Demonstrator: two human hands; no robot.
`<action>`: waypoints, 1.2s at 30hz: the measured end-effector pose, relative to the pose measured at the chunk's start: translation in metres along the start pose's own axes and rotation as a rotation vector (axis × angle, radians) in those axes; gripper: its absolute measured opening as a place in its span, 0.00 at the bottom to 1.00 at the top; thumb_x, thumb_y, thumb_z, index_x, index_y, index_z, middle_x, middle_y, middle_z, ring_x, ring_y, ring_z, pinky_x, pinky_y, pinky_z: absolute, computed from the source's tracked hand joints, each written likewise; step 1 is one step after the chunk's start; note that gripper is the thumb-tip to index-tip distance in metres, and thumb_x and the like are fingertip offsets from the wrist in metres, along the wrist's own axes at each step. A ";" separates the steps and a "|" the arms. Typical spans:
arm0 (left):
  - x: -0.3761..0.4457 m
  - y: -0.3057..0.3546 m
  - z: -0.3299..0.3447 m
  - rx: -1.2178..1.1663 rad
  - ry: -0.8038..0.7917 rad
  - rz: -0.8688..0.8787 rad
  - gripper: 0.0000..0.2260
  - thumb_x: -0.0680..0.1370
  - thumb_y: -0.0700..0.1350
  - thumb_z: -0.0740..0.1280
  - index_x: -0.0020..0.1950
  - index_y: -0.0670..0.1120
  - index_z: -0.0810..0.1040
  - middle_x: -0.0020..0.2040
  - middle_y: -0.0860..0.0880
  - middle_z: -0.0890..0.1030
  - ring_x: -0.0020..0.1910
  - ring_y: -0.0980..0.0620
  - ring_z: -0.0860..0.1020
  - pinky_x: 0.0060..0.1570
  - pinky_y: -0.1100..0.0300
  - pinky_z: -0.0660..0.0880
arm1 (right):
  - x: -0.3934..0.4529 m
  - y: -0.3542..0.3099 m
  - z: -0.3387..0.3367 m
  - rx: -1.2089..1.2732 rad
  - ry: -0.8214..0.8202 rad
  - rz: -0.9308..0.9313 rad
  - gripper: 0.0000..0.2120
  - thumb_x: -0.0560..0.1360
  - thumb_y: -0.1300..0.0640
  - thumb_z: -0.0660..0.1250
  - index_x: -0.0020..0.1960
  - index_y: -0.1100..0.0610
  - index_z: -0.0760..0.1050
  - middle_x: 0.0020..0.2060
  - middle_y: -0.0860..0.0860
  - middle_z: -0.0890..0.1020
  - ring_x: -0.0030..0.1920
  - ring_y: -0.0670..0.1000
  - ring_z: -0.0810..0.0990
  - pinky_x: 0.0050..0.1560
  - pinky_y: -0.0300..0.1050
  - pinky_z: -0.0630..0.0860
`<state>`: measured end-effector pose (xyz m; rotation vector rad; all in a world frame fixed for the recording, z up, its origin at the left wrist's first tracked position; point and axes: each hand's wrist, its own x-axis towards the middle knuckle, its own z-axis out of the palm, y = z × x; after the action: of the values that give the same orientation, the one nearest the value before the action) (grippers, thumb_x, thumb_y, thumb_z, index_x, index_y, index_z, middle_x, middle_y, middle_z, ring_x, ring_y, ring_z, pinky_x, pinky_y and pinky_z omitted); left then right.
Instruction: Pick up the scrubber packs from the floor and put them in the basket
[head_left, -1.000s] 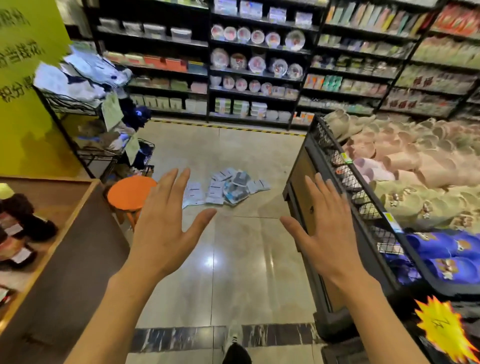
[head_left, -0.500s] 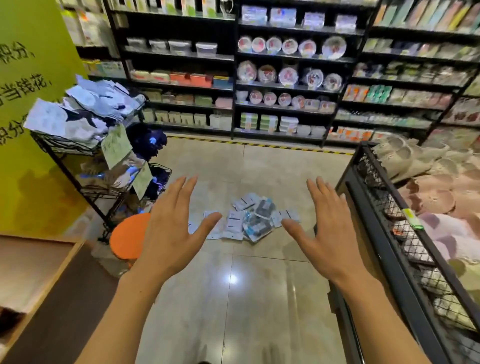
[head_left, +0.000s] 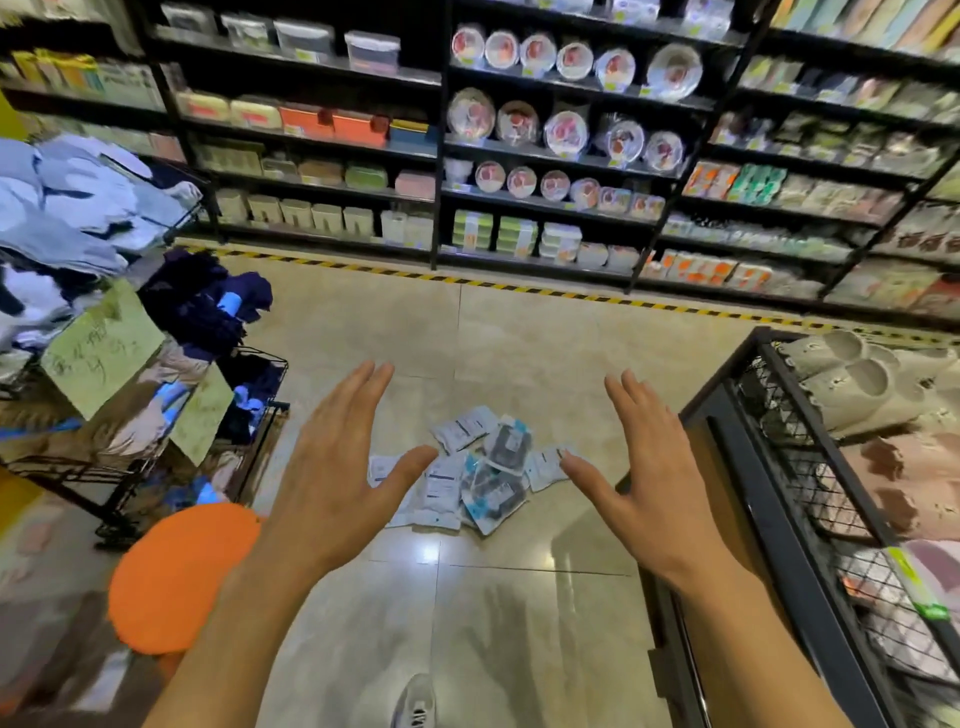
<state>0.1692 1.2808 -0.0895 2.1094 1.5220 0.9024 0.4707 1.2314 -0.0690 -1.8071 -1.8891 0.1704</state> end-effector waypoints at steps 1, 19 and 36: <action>0.018 -0.004 0.003 0.005 -0.010 0.008 0.40 0.76 0.71 0.56 0.84 0.54 0.54 0.83 0.52 0.58 0.81 0.52 0.56 0.77 0.53 0.55 | 0.015 0.004 0.003 -0.006 -0.008 0.003 0.44 0.76 0.26 0.57 0.84 0.47 0.51 0.84 0.48 0.53 0.84 0.50 0.51 0.83 0.58 0.51; 0.253 -0.059 0.118 0.043 -0.126 -0.035 0.40 0.78 0.72 0.56 0.83 0.52 0.55 0.82 0.51 0.61 0.81 0.52 0.58 0.78 0.49 0.59 | 0.247 0.149 0.091 0.013 -0.156 -0.035 0.42 0.77 0.33 0.62 0.84 0.50 0.54 0.83 0.49 0.54 0.83 0.47 0.49 0.83 0.53 0.48; 0.258 -0.425 0.541 0.020 -0.270 -0.016 0.37 0.77 0.67 0.60 0.83 0.53 0.56 0.78 0.56 0.64 0.75 0.64 0.59 0.65 0.84 0.47 | 0.231 0.418 0.585 0.052 -0.273 -0.161 0.43 0.75 0.33 0.66 0.82 0.52 0.59 0.82 0.55 0.62 0.82 0.55 0.58 0.81 0.60 0.57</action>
<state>0.3030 1.6982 -0.6788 2.1289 1.4103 0.5704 0.5907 1.6468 -0.6885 -1.6557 -2.1861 0.4230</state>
